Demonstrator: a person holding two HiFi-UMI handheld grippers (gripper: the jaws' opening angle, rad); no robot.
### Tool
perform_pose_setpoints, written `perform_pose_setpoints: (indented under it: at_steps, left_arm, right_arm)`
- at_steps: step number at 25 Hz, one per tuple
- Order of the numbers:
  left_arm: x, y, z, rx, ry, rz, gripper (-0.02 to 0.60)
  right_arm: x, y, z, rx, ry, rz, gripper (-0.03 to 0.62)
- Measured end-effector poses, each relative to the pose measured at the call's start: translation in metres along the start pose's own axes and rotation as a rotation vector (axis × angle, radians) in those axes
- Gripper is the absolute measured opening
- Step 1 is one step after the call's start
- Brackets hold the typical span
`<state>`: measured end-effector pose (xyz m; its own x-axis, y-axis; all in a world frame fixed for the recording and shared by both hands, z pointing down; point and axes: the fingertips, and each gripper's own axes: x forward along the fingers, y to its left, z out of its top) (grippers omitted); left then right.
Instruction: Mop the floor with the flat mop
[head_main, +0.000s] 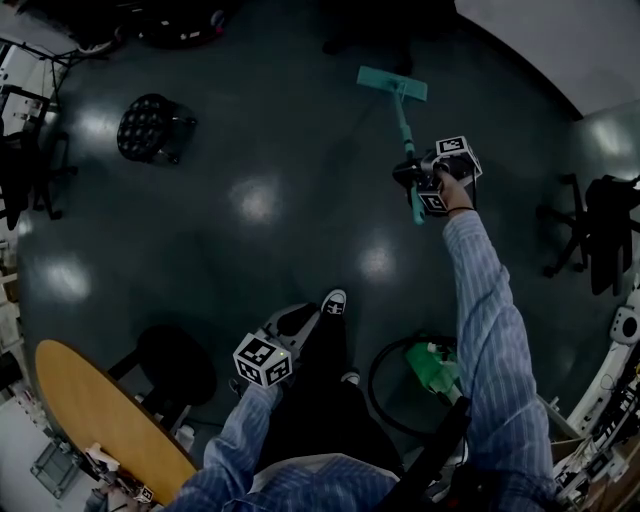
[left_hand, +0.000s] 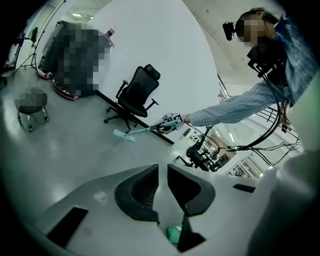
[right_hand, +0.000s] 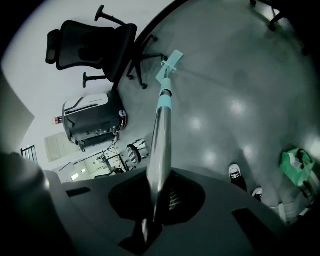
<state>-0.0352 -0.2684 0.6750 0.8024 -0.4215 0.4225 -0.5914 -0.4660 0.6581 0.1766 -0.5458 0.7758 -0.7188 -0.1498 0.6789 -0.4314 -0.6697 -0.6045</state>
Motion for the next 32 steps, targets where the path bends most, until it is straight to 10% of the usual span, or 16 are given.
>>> perform_pose_setpoints:
  at_steps: [18, 32]
  left_arm:
    - [-0.038, -0.073, -0.02, 0.046, -0.057, -0.02, 0.058]
    - [-0.121, -0.16, -0.085, 0.134, -0.1, -0.051, 0.058]
  right_arm:
    - [-0.041, -0.128, -0.167, -0.023, 0.093, -0.068, 0.031]
    - [-0.069, -0.278, -0.418, 0.0, 0.172, -0.073, 0.031]
